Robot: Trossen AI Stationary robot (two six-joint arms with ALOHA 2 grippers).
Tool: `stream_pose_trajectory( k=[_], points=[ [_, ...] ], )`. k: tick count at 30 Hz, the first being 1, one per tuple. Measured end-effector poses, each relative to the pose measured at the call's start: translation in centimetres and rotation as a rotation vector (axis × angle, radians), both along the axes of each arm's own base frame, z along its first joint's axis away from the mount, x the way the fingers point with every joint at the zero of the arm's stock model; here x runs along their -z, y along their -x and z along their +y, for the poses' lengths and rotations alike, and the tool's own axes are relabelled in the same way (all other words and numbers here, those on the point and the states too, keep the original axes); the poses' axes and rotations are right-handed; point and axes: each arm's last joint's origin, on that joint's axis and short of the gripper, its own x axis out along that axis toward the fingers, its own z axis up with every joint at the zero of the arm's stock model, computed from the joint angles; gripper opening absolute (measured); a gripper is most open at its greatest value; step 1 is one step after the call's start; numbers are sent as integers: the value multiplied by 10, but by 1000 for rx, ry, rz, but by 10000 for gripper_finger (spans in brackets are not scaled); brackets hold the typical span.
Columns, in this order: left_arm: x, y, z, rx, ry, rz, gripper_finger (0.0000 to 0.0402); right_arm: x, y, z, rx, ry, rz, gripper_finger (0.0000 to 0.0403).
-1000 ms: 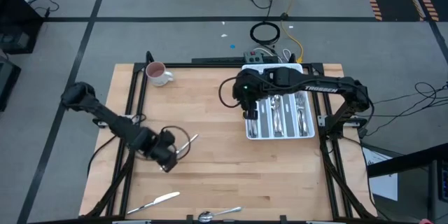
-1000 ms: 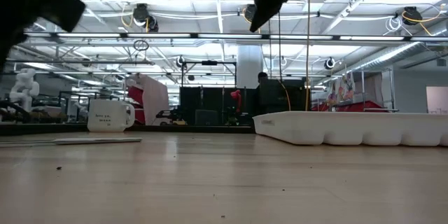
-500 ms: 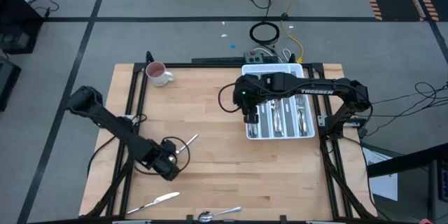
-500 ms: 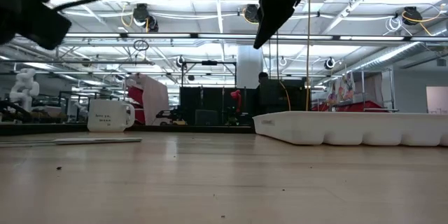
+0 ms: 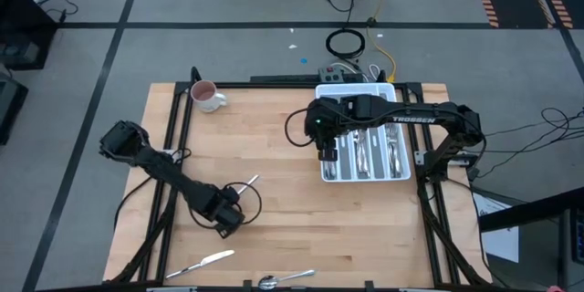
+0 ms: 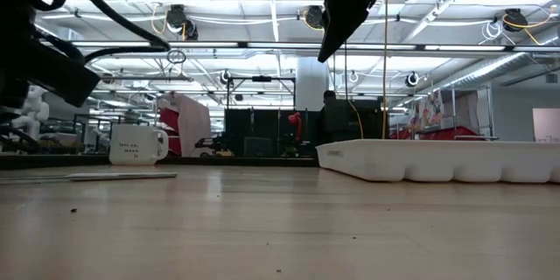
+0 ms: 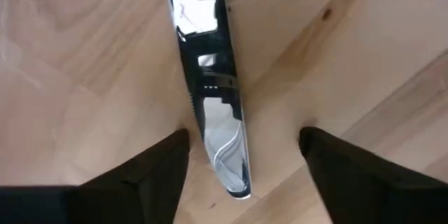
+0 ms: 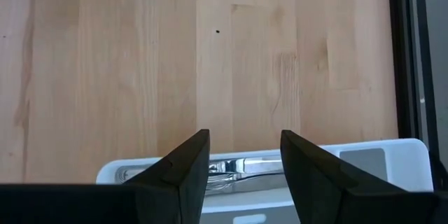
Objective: Sort silverware
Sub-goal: Put the top knife in the left section of the silverware tray
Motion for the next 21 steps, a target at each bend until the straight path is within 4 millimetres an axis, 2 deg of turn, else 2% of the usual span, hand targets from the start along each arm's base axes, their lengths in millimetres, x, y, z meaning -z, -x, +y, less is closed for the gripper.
stream_pose_trajectory(
  k=[4,10,14,21],
  points=[
    [3,1,8,62,8,20,214,0,1,0,20,-11,4,167],
    [3,1,16,80,-32,38,49,0,1,0,34,-18,0,167],
    [2,0,16,70,-42,31,49,0,1,0,65,-33,-5,167],
    [-20,-11,10,150,-63,-45,49,0,1,0,68,-34,-6,167]
  ],
)
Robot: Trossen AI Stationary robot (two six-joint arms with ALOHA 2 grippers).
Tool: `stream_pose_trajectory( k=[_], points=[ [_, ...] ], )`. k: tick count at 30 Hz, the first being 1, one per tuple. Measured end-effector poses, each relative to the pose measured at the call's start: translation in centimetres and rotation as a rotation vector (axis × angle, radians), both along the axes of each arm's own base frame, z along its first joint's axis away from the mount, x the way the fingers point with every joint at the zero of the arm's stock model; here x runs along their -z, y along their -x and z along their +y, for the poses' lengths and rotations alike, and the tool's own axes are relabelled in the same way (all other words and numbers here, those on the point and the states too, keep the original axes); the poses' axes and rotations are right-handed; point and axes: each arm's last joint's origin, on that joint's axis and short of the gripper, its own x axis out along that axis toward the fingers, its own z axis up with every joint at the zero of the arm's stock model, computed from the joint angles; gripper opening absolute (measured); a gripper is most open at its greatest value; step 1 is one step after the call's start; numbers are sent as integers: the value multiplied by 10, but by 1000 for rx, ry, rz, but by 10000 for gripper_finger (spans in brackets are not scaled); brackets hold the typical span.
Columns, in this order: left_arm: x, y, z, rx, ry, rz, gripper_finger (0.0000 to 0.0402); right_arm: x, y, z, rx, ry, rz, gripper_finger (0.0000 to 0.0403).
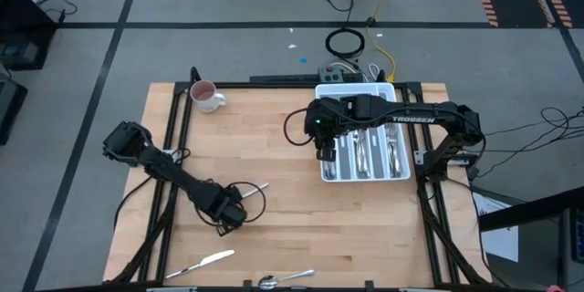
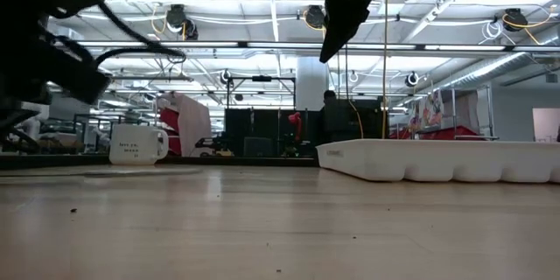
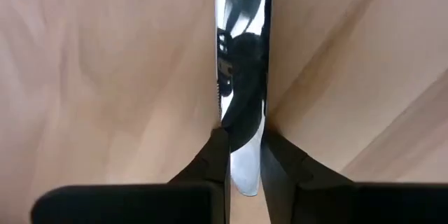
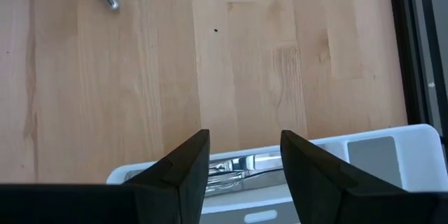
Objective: Sort silverware
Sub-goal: Put the top knife in the left section of the silverware tray
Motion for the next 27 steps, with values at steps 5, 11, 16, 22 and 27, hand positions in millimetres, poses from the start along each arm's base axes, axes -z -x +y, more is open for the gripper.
stream_pose_trajectory(
  k=[5,11,16,22,27],
  points=[
    [-16,-6,2,-60,-32,-149,49,-1,1,0,1,3,-2,167],
    [-31,-16,12,-118,-28,-208,49,-7,9,1,7,22,18,167],
    [-43,-36,33,-204,-11,-266,49,-33,29,-1,90,92,-62,167],
    [-69,-70,75,-303,-6,-412,49,-67,61,-5,198,90,-193,167],
    [-98,-93,108,-271,-28,-555,49,-83,84,-3,243,68,-232,167]
  ],
)
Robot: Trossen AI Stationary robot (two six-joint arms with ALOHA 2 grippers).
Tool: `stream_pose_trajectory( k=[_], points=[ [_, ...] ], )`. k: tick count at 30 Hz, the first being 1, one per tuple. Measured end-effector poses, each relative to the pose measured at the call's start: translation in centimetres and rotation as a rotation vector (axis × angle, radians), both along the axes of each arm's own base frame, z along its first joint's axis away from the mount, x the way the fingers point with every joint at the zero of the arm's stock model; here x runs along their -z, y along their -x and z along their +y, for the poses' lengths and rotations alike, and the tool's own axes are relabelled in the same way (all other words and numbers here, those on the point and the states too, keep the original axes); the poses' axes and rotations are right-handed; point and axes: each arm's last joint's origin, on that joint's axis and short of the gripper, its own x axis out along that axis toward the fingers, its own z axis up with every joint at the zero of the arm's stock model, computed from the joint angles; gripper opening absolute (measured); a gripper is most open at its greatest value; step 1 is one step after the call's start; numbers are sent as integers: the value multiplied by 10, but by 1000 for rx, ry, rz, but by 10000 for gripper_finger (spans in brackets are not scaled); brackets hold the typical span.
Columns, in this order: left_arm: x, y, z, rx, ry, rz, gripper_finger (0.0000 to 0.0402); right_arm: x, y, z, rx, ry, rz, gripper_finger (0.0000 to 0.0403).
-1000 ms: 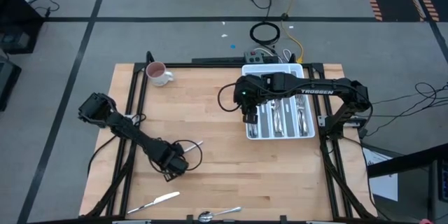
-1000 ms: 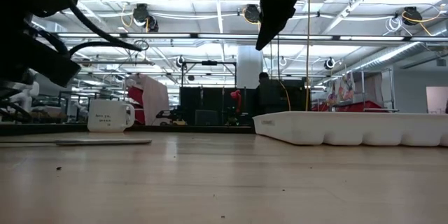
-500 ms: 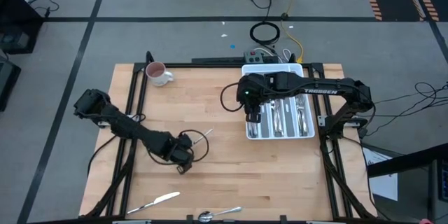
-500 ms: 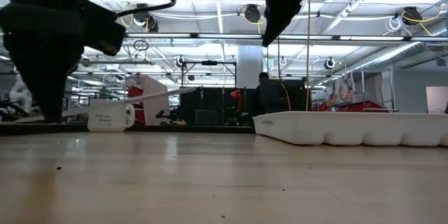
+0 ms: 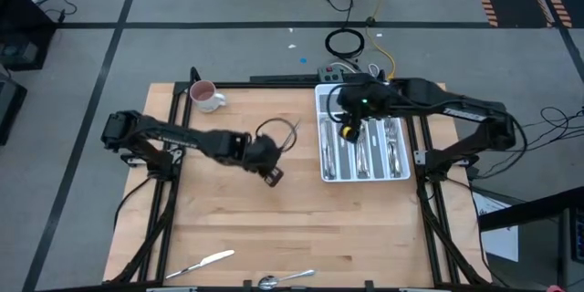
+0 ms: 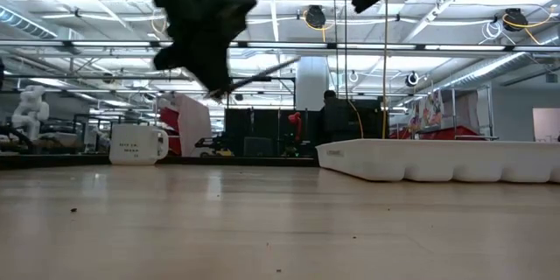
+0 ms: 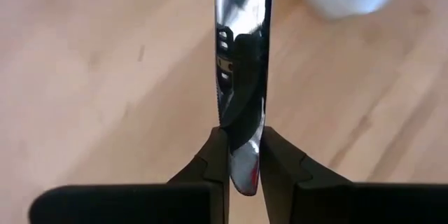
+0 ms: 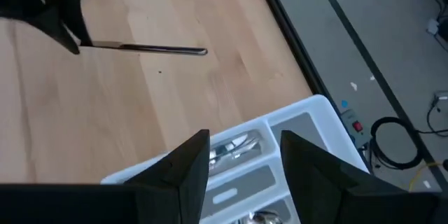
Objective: Sort silverware
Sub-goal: Put the top knife in the left section of the silverware tray
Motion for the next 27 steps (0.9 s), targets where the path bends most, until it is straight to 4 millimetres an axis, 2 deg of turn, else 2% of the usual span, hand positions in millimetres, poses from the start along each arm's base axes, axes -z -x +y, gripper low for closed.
stream_pose_trajectory(
  k=[6,11,14,19,27],
  points=[
    [-41,-20,26,329,-256,-60,49,-8,21,2,45,39,21,167],
    [-54,-37,57,534,-511,17,49,-12,33,2,110,68,37,167],
    [-56,-47,74,677,-657,79,49,-14,39,3,119,64,43,167],
    [-44,-55,96,928,-785,208,49,-20,59,6,120,72,53,167],
    [-30,-78,110,1323,-1095,292,49,-36,99,11,203,89,-22,167]
  ],
)
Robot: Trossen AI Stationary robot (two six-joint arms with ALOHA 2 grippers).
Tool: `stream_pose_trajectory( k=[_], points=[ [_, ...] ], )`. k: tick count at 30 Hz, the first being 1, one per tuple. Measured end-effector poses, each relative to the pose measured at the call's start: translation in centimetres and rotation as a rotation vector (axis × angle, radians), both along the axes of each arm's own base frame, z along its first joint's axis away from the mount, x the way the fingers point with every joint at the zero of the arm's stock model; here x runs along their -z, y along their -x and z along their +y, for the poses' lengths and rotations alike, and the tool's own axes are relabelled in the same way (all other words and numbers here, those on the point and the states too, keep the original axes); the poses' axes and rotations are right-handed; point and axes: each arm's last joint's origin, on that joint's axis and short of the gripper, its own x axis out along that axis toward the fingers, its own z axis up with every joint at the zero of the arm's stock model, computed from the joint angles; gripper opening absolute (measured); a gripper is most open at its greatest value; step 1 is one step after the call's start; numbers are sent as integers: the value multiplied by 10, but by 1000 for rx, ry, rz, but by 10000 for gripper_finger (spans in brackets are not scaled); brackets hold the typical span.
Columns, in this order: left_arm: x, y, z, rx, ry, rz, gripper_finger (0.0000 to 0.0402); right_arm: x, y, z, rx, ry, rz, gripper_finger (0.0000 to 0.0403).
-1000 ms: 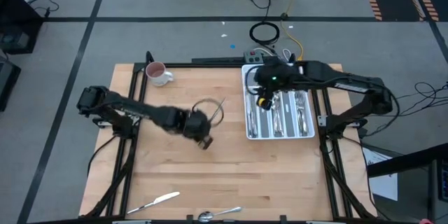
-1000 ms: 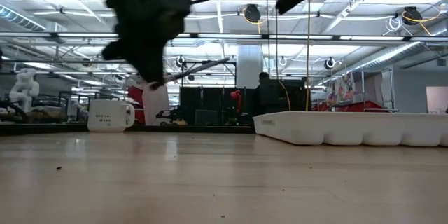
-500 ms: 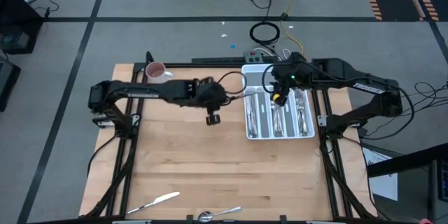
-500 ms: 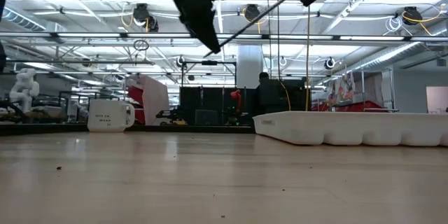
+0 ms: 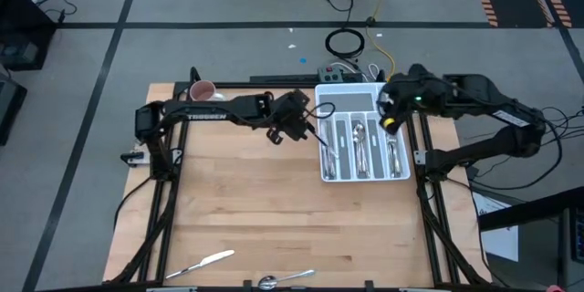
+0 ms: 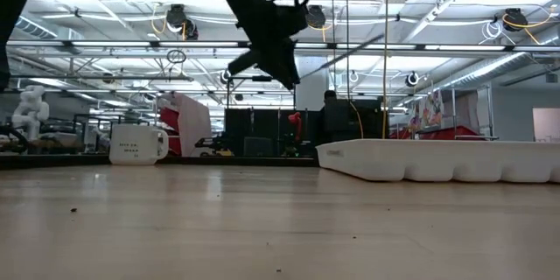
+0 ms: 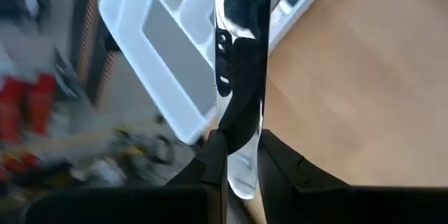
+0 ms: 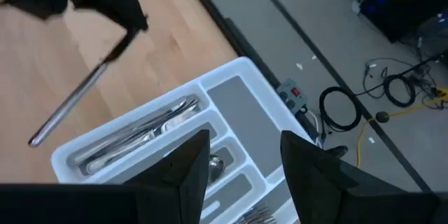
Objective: Sort silverware
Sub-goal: Put the top knife in the left section of the silverware tray
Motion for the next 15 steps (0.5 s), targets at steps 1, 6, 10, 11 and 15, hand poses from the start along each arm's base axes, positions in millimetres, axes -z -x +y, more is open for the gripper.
stream_pose_trajectory(
  k=[1,6,10,11,15],
  points=[
    [3,-3,1,42,-36,8,49,-2,3,0,7,6,-11,167],
    [18,-17,2,248,-180,85,49,-7,16,2,11,15,-50,167],
    [28,-23,4,370,-280,145,49,-9,21,3,18,12,-69,167],
    [29,-24,4,380,-288,151,49,-9,21,3,19,12,-70,167],
    [35,-30,5,391,-306,132,49,-9,21,3,20,12,-70,167]
  ],
)
